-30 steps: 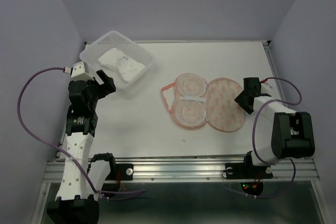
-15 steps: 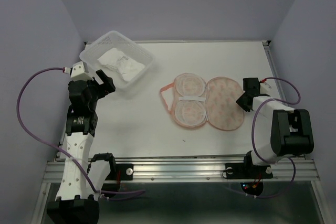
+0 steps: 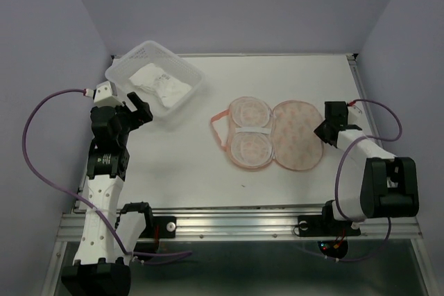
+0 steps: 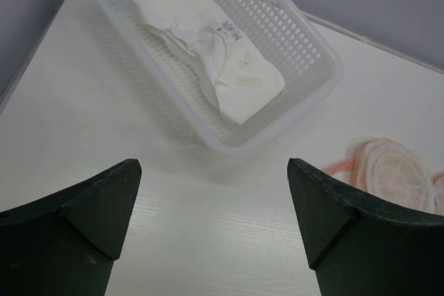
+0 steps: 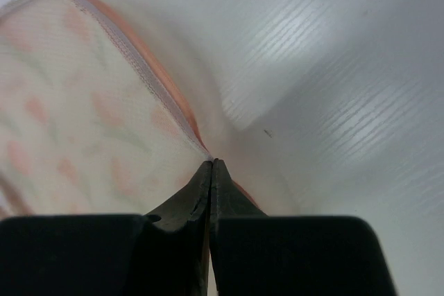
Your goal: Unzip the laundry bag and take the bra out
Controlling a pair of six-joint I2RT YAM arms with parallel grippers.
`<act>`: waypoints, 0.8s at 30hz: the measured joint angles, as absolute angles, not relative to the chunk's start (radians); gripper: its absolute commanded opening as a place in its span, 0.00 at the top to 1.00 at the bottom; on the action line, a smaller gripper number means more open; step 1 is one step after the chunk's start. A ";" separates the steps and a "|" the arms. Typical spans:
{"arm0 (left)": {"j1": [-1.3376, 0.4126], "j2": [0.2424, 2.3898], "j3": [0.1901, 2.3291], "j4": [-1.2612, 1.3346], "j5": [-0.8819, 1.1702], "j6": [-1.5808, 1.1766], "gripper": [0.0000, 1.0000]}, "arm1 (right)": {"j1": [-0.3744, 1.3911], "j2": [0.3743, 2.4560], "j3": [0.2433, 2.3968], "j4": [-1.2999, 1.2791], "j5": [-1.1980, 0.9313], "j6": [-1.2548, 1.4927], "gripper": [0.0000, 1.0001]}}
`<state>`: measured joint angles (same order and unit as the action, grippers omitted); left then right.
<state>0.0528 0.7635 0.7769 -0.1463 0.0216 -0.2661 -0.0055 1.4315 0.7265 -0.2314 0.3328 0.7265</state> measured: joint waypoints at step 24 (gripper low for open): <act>0.052 0.764 0.777 -0.143 -0.004 -0.266 0.01 | 0.234 1.279 1.069 -0.291 0.004 0.469 0.99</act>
